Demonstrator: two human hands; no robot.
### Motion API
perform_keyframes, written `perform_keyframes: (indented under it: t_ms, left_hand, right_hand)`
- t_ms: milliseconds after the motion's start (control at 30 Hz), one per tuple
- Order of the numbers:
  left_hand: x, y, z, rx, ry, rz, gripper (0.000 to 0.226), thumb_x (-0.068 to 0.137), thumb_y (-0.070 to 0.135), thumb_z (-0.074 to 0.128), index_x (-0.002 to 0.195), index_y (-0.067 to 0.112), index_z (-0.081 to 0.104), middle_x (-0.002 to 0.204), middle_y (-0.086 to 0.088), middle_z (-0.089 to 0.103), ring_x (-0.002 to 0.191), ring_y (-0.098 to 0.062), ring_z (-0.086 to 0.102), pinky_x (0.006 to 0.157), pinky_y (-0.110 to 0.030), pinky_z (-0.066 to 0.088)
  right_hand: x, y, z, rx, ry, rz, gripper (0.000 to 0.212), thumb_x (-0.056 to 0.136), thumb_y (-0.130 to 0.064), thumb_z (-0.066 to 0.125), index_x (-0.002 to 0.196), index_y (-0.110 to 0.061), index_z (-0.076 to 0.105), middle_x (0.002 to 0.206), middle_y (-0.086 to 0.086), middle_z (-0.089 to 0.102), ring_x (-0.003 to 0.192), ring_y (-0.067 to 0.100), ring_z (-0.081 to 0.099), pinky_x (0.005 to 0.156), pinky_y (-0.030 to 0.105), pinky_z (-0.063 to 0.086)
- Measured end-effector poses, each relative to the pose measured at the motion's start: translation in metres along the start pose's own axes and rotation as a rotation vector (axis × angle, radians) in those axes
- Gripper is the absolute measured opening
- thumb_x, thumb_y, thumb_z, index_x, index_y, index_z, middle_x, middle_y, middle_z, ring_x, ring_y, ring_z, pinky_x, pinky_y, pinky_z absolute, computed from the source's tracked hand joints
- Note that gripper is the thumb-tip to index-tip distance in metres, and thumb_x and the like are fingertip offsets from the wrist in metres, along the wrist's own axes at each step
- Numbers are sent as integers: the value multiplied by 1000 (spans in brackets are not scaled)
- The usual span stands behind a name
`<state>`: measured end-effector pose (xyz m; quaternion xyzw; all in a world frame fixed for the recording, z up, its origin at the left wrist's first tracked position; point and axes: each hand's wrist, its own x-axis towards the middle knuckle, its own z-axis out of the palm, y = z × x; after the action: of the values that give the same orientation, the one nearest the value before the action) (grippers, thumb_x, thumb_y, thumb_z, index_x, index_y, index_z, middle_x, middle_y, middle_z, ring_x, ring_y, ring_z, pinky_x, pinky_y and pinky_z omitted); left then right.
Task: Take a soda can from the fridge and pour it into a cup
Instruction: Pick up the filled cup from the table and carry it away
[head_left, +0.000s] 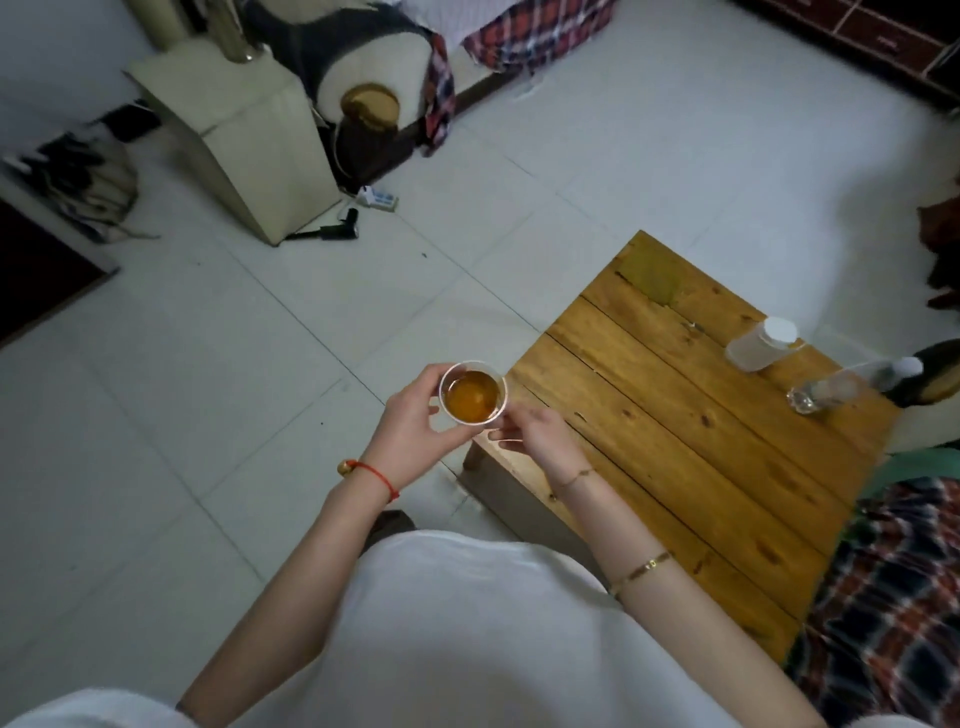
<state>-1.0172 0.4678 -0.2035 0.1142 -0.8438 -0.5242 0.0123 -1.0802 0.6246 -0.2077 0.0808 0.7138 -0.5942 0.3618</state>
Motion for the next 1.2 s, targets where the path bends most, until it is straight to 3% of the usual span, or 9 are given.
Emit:
perform_keyframes:
  t_ms: [100,233,433,600,733,900,1100,1200]
  left_hand:
    - [5,-19,-51,-1,74,-39,57,71,31,85,120,27,56,111,21,61,105,4,57,90,-25,52]
    - [14,-46,-124,20,145,-59,58,71,29,85,122,29,55,114,19,62,108,1,57,94,-32,52]
    - [23,-79,-227,35,233,-103,58,72,30,84,122,27,55,113,18,61,107,1,56,94,-28,51]
    - [32,-104,-287,0,302,-173,66,70,33,86,127,22,55,119,10,62,113,-7,56,95,-25,50]
    - [46,-124,-327,-27,342,-220,70,69,32,86,130,20,54,119,12,59,112,-5,55,95,-23,47]
    - [77,-156,-382,-47,405,-269,71,69,32,85,131,23,53,121,13,58,113,-4,53,96,-21,46]
    - [142,-186,-470,-39,501,-281,70,69,34,85,131,24,53,122,13,58,115,-3,52,90,-11,42]
    - [180,-197,-517,-19,557,-283,70,69,33,86,130,24,53,122,12,60,116,-4,54,95,-20,47]
  right_hand:
    - [25,-16,51,-53,-45,2,34,100,-11,39,83,-14,69,78,3,68,76,17,60,75,26,52]
    - [51,-45,128,-41,-112,-24,38,97,-3,37,76,-14,68,71,1,68,71,18,62,73,26,52]
    - [81,-87,229,-46,-205,-58,34,97,-7,41,81,-13,70,70,-1,70,73,19,63,80,30,52]
    - [110,-113,293,-92,-271,-45,30,98,-6,41,84,-8,68,63,-6,71,70,17,63,72,23,53]
    - [135,-133,335,-137,-321,-32,35,98,-7,42,74,-14,67,62,-6,71,72,19,62,76,28,52]
    - [179,-171,395,-212,-391,-36,35,98,-7,41,74,-14,65,58,-8,70,70,18,61,71,24,50]
    - [253,-242,476,-293,-485,-83,33,100,-10,40,80,-11,67,66,-6,71,78,20,63,77,26,53]
    - [291,-282,517,-311,-515,-91,33,100,-10,39,81,-10,66,66,-6,71,77,19,63,74,23,52]
